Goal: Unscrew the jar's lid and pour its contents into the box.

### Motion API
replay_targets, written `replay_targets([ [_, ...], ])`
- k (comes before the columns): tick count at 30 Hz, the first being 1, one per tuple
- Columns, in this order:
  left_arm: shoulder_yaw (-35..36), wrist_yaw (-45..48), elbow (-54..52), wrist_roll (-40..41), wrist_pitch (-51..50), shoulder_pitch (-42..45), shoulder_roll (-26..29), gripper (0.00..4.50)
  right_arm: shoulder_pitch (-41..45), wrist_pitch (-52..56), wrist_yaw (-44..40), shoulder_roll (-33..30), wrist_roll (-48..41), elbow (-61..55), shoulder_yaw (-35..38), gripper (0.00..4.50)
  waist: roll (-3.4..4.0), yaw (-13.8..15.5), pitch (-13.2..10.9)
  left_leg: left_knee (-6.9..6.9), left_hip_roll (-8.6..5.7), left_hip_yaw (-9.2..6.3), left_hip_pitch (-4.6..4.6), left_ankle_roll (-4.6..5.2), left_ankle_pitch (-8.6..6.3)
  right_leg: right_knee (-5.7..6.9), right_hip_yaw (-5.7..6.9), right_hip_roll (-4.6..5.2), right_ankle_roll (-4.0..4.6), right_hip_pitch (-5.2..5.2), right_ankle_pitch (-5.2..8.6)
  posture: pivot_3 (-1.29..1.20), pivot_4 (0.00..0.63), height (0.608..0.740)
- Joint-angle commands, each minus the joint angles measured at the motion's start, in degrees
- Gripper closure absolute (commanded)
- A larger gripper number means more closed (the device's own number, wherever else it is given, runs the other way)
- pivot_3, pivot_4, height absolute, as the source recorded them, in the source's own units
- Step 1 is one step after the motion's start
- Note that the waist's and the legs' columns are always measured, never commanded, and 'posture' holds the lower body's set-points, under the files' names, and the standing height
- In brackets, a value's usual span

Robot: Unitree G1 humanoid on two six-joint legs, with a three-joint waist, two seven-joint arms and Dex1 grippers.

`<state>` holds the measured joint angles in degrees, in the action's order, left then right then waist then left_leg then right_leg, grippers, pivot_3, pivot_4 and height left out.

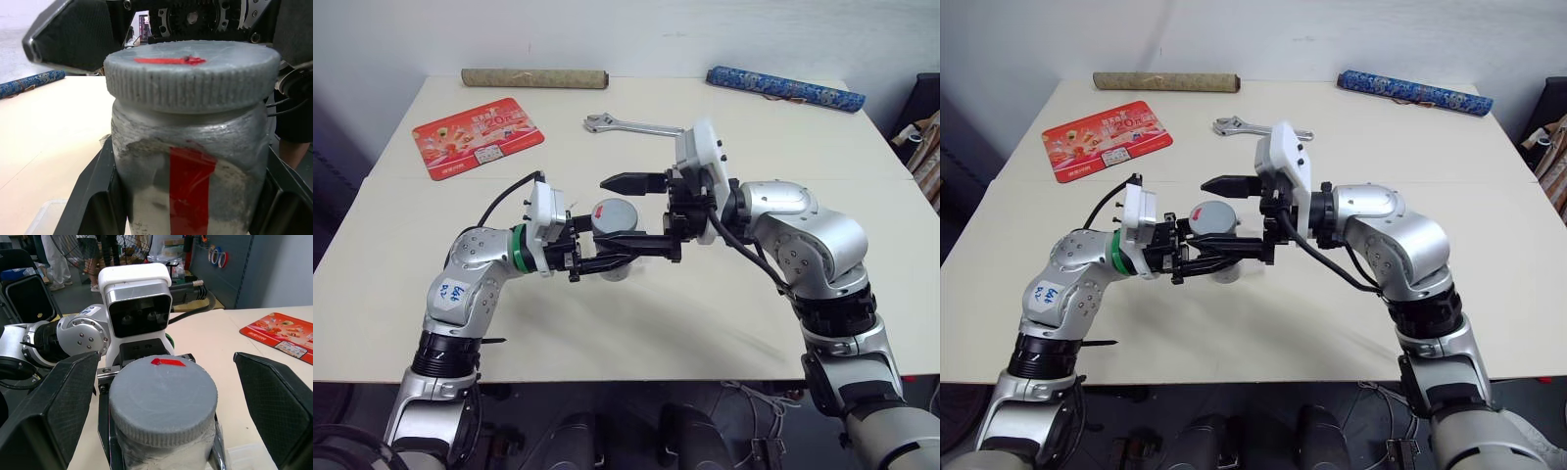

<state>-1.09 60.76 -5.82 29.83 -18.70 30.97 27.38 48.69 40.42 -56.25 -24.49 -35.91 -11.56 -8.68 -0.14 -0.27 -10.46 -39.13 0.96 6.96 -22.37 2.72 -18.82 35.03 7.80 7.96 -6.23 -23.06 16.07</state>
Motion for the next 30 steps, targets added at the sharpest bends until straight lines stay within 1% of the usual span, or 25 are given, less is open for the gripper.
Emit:
replay_targets([
  [1, 0.45, -0.07, -1.61, 0.39, 1.03, -0.12, -0.13, 2.11, 0.64, -0.56, 0.19, 0.30, -0.18, -1.59, 0.49, 0.19, 0.00, 0.03, 0.00, 0.00, 0.00, 0.00, 0.00, 0.00, 0.00, 0.00, 0.00, 0.00, 0.00, 0.00, 0.00, 0.00, 0.150, 0.740],
  [3, 0.47, -0.06, -1.58, 0.39, 1.07, -0.12, -0.13, 2.11, 0.67, -0.69, 0.16, 0.41, -0.05, -1.41, 0.52, 0.62, 0.00, 0.03, 0.00, 0.00, 0.00, 0.00, 0.00, 0.00, 0.00, 0.00, 0.01, 0.00, 0.00, 0.00, 0.00, 0.00, 0.150, 0.740],
  [4, 0.48, -0.06, -1.59, 0.40, 1.08, -0.13, -0.12, 2.11, 0.68, -0.84, 0.12, 0.52, -0.03, -1.35, 0.57, 1.02, 0.00, 0.02, 0.00, 0.00, 0.00, 0.00, 0.00, 0.00, 0.00, 0.00, 0.00, 0.00, 0.00, 0.00, 0.00, 0.00, 0.150, 0.740],
  [7, 0.49, -0.11, -1.71, 0.43, 1.06, -0.18, -0.09, 2.11, 0.62, -1.12, -0.15, 0.90, -0.30, -1.39, 0.81, 1.89, 0.00, 0.00, 0.00, 0.00, 0.00, -0.01, 0.00, 0.00, 0.00, 0.00, 0.01, 0.00, 0.00, 0.00, 0.00, 0.00, 0.150, 0.740],
  [8, 0.50, -0.13, -1.74, 0.43, 1.05, -0.20, -0.05, 2.11, 0.55, -1.16, -0.23, 1.02, -0.46, -1.37, 0.96, 1.98, 0.00, 0.00, 0.00, 0.00, 0.00, 0.00, 0.00, 0.00, 0.00, 0.00, 0.00, 0.00, 0.00, 0.00, 0.00, 0.00, 0.150, 0.740],
  [9, 0.51, -0.13, -1.78, 0.45, 1.01, -0.21, 0.00, 2.11, 0.43, -0.88, -0.32, 1.49, -1.35, -1.28, 1.43, 1.98, 0.00, -0.01, 0.00, 0.00, 0.00, 0.00, 0.00, 0.00, 0.00, 0.01, 0.01, 0.00, 0.00, 0.00, 0.00, 0.00, 0.150, 0.740],
  [10, 0.56, -0.11, -1.83, 0.48, 0.98, -0.24, 0.07, 2.11, 0.20, 0.39, 0.20, 2.77, -3.98, -1.16, 2.93, 1.98, 0.00, 0.00, 0.00, 0.00, 0.00, 0.00, 0.00, 0.00, 0.00, 0.00, 0.00, 0.00, 0.00, 0.00, 0.00, 0.00, 0.150, 0.740],
  [12, 0.67, -0.08, -1.93, 0.54, 0.88, -0.29, 0.19, 2.11, 0.24, 5.69, 3.02, 5.63, -12.54, -0.61, 7.85, 1.98, 0.00, 0.00, 0.00, 0.00, 0.00, 0.00, 0.00, 0.00, 0.00, 0.01, 0.01, 0.00, 0.00, 0.00, 0.00, 0.00, 0.150, 0.740],
  [14, 0.85, -0.01, -1.97, 0.68, 0.83, -0.37, 0.40, 2.11, 0.82, 11.77, 5.14, 6.80, -21.63, 0.11, 12.61, 1.98, 0.02, 0.01, -0.01, 0.00, 0.02, -0.02, -0.01, 0.00, 0.00, 0.02, 0.01, 0.00, 0.00, 0.00, 0.00, 0.00, 0.150, 0.740],
  [15, 1.00, 0.01, -2.02, 0.76, 0.83, -0.45, 0.57, 2.11, 1.06, 14.94, 7.51, 7.03, -26.87, 0.93, 15.30, 1.98, 0.02, 0.01, -0.01, 0.00, 0.01, -0.02, 0.00, 0.00, 0.00, 0.03, 0.00, -0.01, 0.00, 0.00, 0.00, 0.00, 0.150, 0.740],
  [17, 1.39, 0.14, -1.80, 0.80, 0.96, -0.49, 1.00, 2.11, 1.03, 17.18, 11.82, 7.15, -33.10, 1.92, 19.51, 1.98, 0.02, 0.16, -0.01, 0.00, 0.00, -0.10, -0.01, 0.02, 0.01, 0.04, 0.00, 0.03, 0.00, 0.01, 0.00, 0.00, 0.150, 0.740],
  [18, 1.71, 0.19, -1.70, 0.88, 1.02, -0.53, 1.27, 2.11, 0.61, 16.80, 13.13, 6.50, -33.25, 1.80, 20.82, 1.98, 0.02, 0.16, -0.01, 0.00, -0.03, -0.10, -0.01, 0.03, 0.01, 0.03, 0.00, 0.06, 0.00, 0.02, 0.00, 0.00, 0.150, 0.740],
  [20, 2.77, 0.39, -1.47, 1.39, 0.91, -0.56, 2.08, 2.11, -1.82, 12.41, 11.65, 2.65, -26.96, 0.65, 20.95, 1.98, 0.02, 0.15, -0.01, 0.00, -0.06, -0.09, -0.02, 0.05, 0.00, 0.01, -0.01, 0.09, 0.00, 0.02, 0.00, 0.00, 0.150, 0.740],
  [23, 4.74, 1.01, -0.95, 2.40, 0.61, -0.76, 3.61, 2.11, -8.87, -1.14, 5.26, -4.69, -12.52, 2.74, 18.61, 1.98, 0.02, 0.19, -0.01, 0.02, -0.07, -0.08, -0.03, 0.08, -0.03, -0.03, -0.01, 0.10, 0.00, 0.02, 0.00, 0.00, 0.150, 0.740],
  [26, 6.77, 1.33, 0.09, 3.14, 0.02, -0.55, 5.10, 2.11, -16.85, -18.23, -2.43, -10.37, -0.22, 11.99, 17.45, 1.98, 0.00, 0.19, -0.02, 0.10, -0.11, 0.03, -0.02, 0.10, -0.05, -0.13, 0.01, 0.08, -0.04, 0.01, -0.02, 0.00, 0.150, 0.740],
  [28, 8.01, 1.76, 1.48, 3.46, -0.48, -0.21, 6.36, 2.11, -20.10, -27.79, -5.37, -11.84, 4.69, 20.42, 18.15, 1.98, 0.00, 0.14, -0.03, 0.10, -0.12, 0.11, -0.02, 0.11, -0.05, -0.18, -0.02, 0.05, -0.12, 0.01, -0.04, 0.00, 0.150, 0.740],
  [30, 9.06, 2.05, 3.53, 3.51, -1.08, 0.36, 7.66, 2.11, -21.58, -35.43, -5.93, -12.14, 8.14, 29.98, 19.49, 1.98, 0.00, -0.04, -0.03, 0.10, -0.10, 0.19, 0.00, 0.12, -0.04, -0.19, -0.05, 0.04, -0.16, 0.01, -0.06, 0.00, 0.150, 0.740],
])
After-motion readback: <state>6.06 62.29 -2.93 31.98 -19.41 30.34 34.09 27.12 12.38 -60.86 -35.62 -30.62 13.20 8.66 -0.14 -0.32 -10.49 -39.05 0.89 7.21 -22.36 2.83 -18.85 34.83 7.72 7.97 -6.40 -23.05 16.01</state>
